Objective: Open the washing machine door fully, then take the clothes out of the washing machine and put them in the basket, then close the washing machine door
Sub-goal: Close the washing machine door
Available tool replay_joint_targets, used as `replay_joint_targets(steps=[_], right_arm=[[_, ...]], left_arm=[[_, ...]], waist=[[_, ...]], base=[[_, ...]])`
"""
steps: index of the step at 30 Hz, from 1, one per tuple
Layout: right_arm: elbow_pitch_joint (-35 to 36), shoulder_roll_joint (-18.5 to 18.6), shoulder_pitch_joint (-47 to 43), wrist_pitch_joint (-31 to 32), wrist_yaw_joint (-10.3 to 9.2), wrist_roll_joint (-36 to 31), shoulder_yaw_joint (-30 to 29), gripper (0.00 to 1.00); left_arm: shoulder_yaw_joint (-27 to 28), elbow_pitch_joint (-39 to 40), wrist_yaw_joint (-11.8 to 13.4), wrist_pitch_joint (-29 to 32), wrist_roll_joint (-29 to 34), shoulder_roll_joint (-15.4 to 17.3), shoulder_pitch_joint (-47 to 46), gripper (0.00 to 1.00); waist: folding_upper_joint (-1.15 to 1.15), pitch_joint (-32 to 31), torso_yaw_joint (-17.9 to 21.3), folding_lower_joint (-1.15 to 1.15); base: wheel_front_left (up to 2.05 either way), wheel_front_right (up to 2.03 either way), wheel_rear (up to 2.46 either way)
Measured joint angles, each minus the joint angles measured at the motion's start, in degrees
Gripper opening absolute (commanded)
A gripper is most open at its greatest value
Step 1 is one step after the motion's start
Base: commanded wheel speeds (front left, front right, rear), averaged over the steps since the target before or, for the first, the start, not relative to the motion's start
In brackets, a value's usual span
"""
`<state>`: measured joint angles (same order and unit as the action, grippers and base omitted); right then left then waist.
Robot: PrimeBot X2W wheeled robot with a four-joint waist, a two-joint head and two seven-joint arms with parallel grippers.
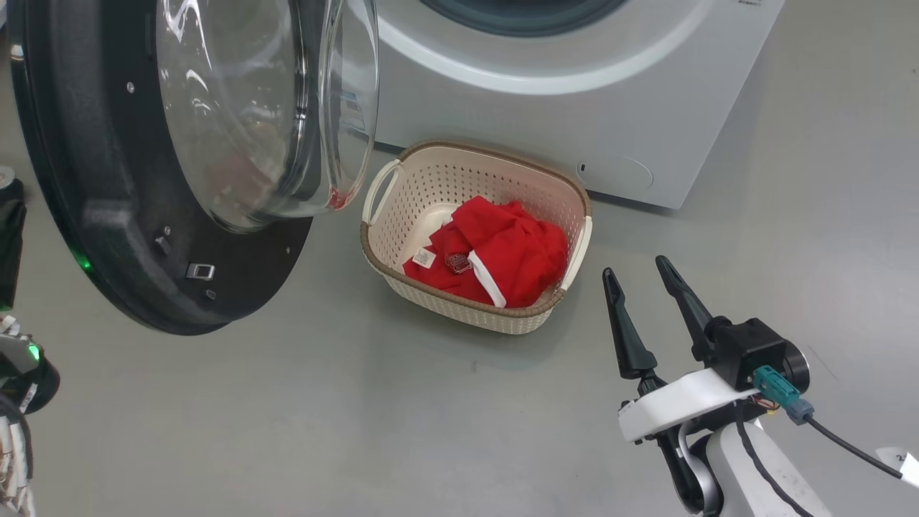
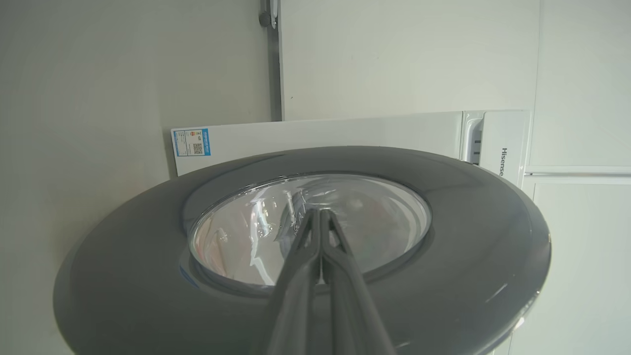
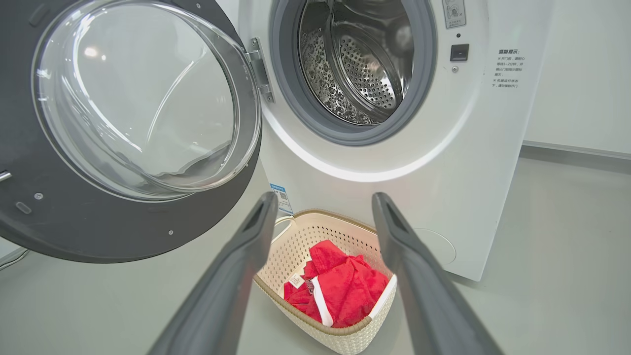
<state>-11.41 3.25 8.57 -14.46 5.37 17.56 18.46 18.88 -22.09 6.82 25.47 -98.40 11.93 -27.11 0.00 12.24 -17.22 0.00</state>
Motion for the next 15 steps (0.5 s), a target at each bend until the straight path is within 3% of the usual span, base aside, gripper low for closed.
replay_joint_targets(steps=[15], right_arm=[[-0.1, 0.0, 0.4, 0.0, -0.05, 0.1, 0.4, 1.0]], left_arm=[[-3.1, -1.0, 0.0, 5.1, 0.0, 1.1, 0.1, 0.0]], waist=[[0.0, 0.3, 1.7, 0.0]], base=[[0.0, 0.0, 0.0]])
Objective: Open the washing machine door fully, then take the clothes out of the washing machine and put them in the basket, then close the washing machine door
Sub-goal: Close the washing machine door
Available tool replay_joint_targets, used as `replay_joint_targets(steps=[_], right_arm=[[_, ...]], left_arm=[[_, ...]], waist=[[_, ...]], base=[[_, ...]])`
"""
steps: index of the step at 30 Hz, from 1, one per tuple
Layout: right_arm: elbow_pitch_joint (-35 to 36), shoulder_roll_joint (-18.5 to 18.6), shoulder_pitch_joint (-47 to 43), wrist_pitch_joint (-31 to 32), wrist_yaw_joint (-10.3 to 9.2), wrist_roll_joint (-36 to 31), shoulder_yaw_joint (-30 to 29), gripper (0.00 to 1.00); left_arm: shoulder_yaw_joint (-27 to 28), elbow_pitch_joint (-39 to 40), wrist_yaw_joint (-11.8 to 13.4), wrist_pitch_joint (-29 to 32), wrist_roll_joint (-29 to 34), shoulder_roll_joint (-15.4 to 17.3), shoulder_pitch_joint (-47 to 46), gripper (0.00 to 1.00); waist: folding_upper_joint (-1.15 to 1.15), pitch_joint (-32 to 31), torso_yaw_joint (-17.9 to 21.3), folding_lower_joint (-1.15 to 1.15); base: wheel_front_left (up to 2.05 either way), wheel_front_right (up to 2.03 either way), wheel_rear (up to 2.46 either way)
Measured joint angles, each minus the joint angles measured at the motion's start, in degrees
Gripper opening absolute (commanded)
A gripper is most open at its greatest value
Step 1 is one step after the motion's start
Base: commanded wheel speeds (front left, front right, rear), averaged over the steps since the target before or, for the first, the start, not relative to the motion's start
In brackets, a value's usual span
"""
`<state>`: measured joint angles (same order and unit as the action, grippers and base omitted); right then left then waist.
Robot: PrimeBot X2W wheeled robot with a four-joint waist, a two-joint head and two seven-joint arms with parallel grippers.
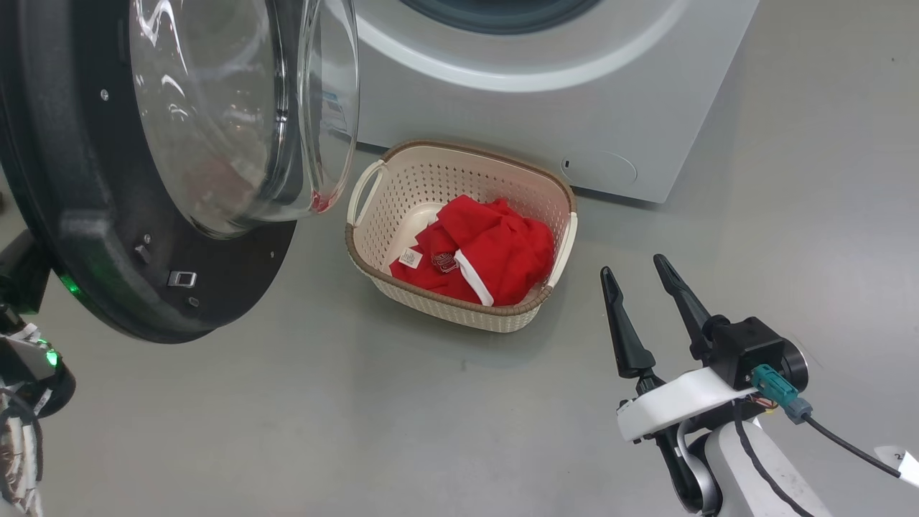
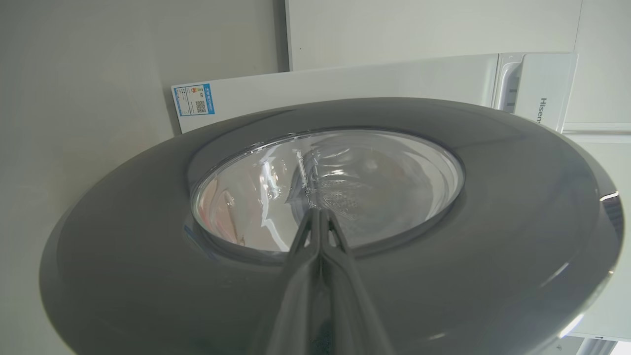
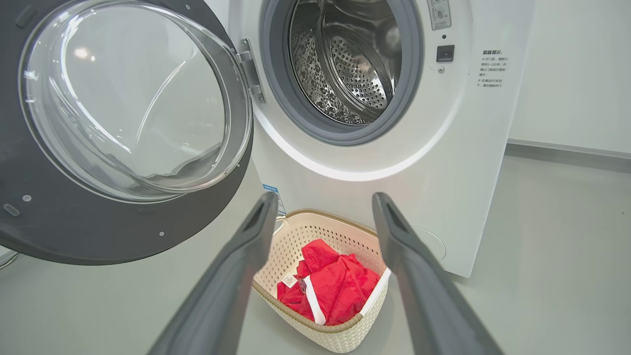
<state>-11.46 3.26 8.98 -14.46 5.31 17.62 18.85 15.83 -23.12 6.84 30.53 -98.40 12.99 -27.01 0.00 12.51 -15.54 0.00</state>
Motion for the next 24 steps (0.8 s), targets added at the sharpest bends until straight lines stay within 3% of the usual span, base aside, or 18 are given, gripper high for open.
replay_joint_targets(steps=[24], right_arm=[[-0.7, 0.0, 0.0, 0.0, 0.08, 0.5, 1.6, 1.0]], left_arm=[[-4.8, 4.7, 0.2, 5.8, -1.5, -5.0, 4.5, 0.0]], waist=[[0.0, -2.2, 1.9, 0.0]], base=[[0.0, 0.0, 0.0]])
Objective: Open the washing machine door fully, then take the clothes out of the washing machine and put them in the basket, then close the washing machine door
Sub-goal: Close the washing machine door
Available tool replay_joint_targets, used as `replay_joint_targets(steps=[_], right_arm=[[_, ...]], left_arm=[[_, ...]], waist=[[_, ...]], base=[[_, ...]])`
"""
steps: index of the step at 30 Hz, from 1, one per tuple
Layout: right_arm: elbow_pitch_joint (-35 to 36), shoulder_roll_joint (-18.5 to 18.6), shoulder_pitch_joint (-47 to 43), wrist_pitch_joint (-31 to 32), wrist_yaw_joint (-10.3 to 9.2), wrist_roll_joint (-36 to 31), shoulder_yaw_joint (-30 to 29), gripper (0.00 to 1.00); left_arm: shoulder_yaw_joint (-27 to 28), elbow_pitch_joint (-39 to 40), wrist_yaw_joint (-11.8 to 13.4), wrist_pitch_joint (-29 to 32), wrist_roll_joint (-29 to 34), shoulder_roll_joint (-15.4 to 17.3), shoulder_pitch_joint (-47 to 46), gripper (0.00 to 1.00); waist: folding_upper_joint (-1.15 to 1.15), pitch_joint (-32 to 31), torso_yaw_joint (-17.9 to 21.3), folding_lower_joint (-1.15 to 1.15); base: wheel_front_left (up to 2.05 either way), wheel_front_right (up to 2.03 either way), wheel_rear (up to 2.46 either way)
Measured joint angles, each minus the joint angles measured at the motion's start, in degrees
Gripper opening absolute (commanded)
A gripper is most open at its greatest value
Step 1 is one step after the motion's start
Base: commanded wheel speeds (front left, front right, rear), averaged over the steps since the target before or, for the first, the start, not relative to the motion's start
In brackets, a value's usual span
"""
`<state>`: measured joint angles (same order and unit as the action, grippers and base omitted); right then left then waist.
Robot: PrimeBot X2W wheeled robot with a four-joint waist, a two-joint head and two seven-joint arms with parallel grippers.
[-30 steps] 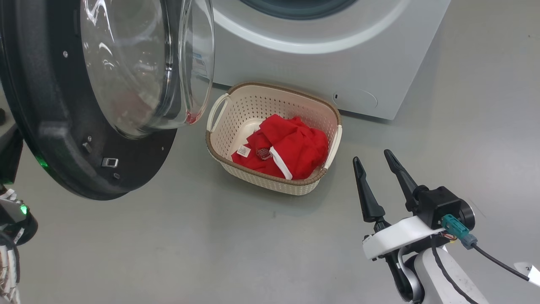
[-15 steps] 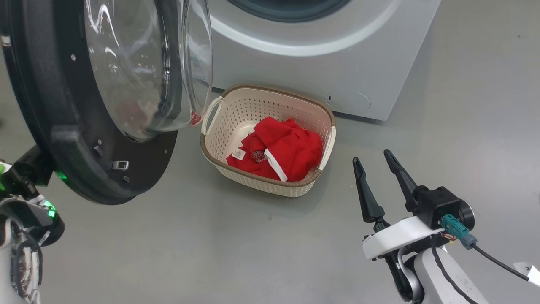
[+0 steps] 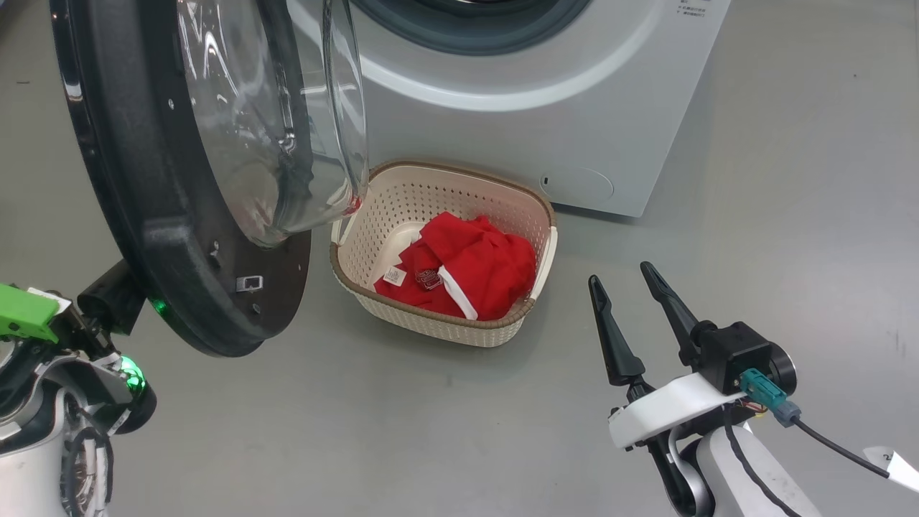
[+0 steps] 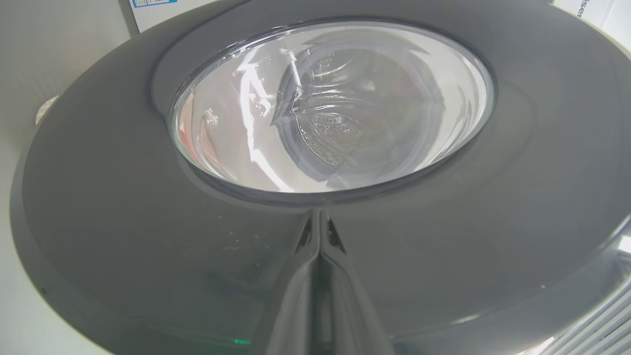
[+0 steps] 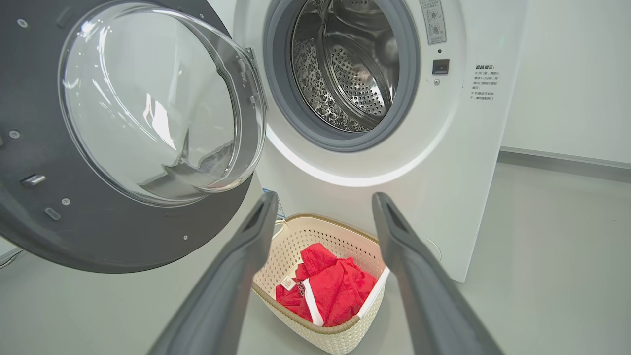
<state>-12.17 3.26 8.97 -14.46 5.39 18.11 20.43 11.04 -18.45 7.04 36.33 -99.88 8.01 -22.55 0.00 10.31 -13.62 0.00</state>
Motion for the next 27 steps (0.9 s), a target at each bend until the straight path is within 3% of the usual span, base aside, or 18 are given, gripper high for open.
replay_joint_targets(steps=[12, 27], right_arm=[[0.2, 0.0, 0.0, 0.0, -0.33, 1.1, 0.7, 1.0], [0.8, 0.0, 0.0, 0.0, -1.44, 2.4, 0.7, 1.0]], left_arm=[[-0.2, 2.8, 0.3, 0.1, -2.4, -3.0, 0.4, 0.0], [-0.4, 4.2, 0.3, -0.7, -4.2, -4.2, 0.5, 0.0]], waist=[[0.0, -0.8, 3.4, 0.0], [0.0, -0.7, 10.0, 0.0]], base=[[0.0, 0.0, 0.0], [0.0, 0.0, 0.0]])
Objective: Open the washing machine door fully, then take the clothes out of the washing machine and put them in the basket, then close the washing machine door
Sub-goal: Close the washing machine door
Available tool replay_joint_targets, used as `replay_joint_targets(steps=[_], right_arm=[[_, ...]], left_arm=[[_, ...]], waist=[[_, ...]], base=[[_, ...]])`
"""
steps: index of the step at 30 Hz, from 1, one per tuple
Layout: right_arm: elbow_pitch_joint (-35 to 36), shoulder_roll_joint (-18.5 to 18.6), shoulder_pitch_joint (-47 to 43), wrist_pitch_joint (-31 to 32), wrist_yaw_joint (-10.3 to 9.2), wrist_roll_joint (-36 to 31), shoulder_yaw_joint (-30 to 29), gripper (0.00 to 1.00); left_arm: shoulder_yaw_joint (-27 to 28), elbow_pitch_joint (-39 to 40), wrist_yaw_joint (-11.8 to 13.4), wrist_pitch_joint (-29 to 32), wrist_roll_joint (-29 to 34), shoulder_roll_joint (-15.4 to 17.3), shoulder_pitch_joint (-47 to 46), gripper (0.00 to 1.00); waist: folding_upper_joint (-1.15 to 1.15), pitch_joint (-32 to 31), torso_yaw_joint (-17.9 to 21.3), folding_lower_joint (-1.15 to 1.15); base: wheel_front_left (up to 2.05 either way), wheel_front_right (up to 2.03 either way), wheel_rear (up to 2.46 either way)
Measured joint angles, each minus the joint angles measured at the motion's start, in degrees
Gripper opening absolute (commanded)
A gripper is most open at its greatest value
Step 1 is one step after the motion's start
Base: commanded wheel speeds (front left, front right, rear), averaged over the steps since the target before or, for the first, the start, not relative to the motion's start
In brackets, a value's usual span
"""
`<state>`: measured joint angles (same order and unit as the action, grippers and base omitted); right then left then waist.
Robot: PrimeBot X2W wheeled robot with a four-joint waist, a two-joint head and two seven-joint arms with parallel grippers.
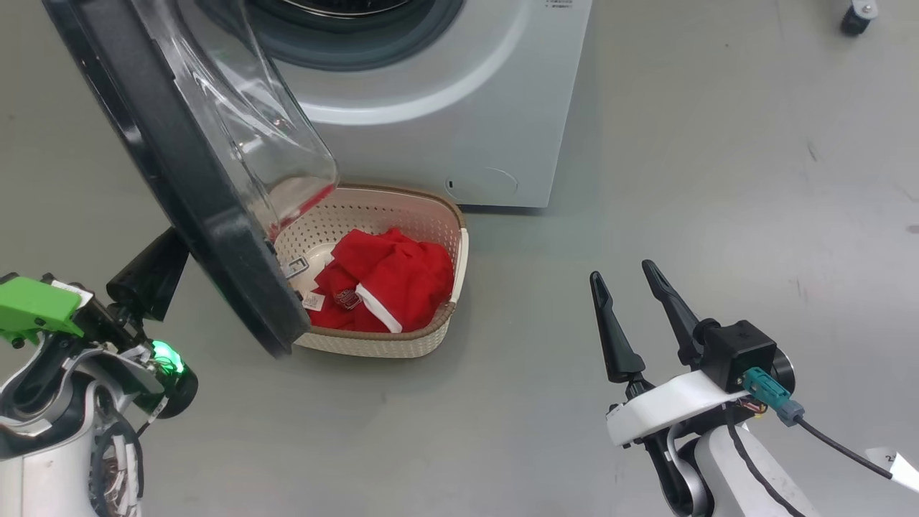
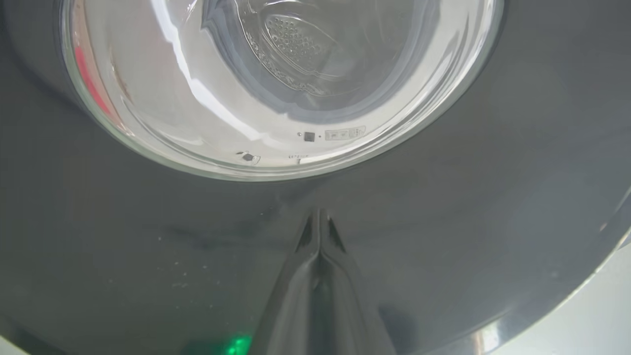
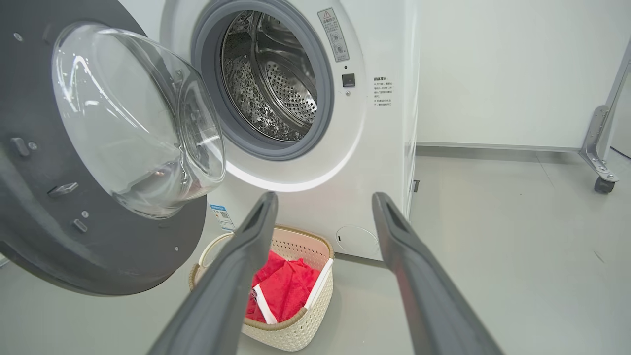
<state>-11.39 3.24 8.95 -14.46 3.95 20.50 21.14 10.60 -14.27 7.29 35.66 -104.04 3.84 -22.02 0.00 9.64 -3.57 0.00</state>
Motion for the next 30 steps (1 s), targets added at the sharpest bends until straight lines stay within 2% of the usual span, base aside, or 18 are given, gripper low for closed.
replay_joint_targets(steps=[23, 30], right_arm=[[1.0, 0.0, -0.1, 0.0, -0.57, 0.6, 0.4, 1.0], [1.5, 0.0, -0.1, 0.0, -0.58, 0.6, 0.6, 1.0]], left_arm=[[-1.5, -0.9, 0.0, -3.7, -2.6, -1.3, 0.0, 0.0], [0.8, -2.5, 0.0, -8.9, -2.8, -1.9, -0.4, 0.0]], waist=[[0.0, 0.9, 11.3, 0.0], [0.0, 1.5, 13.9, 0.0]], base=[[0.0, 0.0, 0.0], [0.0, 0.0, 0.0]])
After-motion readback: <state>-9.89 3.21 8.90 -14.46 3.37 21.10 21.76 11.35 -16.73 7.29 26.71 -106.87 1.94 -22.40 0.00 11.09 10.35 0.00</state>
